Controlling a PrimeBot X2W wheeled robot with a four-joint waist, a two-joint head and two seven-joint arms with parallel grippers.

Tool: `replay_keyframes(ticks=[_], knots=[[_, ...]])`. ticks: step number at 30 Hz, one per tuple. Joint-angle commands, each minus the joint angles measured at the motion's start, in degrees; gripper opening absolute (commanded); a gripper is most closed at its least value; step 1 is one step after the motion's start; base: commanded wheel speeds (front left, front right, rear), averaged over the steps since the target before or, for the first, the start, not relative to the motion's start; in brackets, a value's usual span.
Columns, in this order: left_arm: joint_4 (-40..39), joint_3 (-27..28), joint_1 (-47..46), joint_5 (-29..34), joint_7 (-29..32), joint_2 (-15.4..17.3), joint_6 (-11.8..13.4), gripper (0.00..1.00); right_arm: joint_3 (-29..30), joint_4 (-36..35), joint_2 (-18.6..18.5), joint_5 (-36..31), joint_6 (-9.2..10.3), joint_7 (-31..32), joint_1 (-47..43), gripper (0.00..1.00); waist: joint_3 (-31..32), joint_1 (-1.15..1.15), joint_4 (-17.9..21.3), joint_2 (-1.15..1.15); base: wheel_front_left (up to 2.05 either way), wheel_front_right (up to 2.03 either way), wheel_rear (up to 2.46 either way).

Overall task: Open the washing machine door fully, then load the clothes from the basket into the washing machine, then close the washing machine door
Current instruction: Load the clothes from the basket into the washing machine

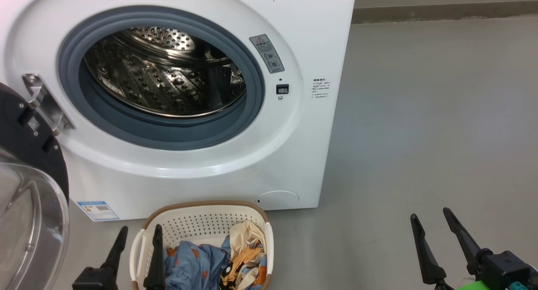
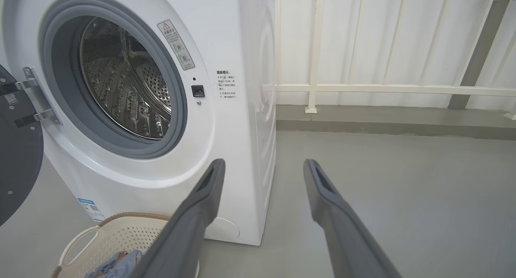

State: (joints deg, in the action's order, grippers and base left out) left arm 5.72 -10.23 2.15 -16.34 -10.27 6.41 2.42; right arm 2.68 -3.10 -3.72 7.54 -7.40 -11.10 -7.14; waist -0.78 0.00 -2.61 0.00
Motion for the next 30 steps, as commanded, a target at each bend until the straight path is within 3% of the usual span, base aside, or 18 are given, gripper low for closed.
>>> replay_keyframes(ticks=[1,20,30], knots=[[-1.27,1.70,-2.26,-0.44,-0.80,0.93,0.67,1.00,-1.49,-1.31,-0.66,0.33,-0.09,-0.02,1.40,1.00,-0.03,0.00,-0.04,0.00,0.00,0.00,0.00],[-0.15,0.52,-3.48,-1.02,-1.37,0.89,0.62,1.00,-1.82,-1.39,-0.67,0.41,-0.09,-0.17,2.25,1.00,-1.33,0.00,-0.85,0.00,0.00,0.00,0.00],[6.55,-2.39,-8.24,-1.44,-1.83,-0.52,-1.12,1.00,-3.06,-1.75,-1.57,1.26,-0.09,-0.34,4.52,1.00,-5.56,0.00,-1.01,0.00,0.00,0.00,0.00]])
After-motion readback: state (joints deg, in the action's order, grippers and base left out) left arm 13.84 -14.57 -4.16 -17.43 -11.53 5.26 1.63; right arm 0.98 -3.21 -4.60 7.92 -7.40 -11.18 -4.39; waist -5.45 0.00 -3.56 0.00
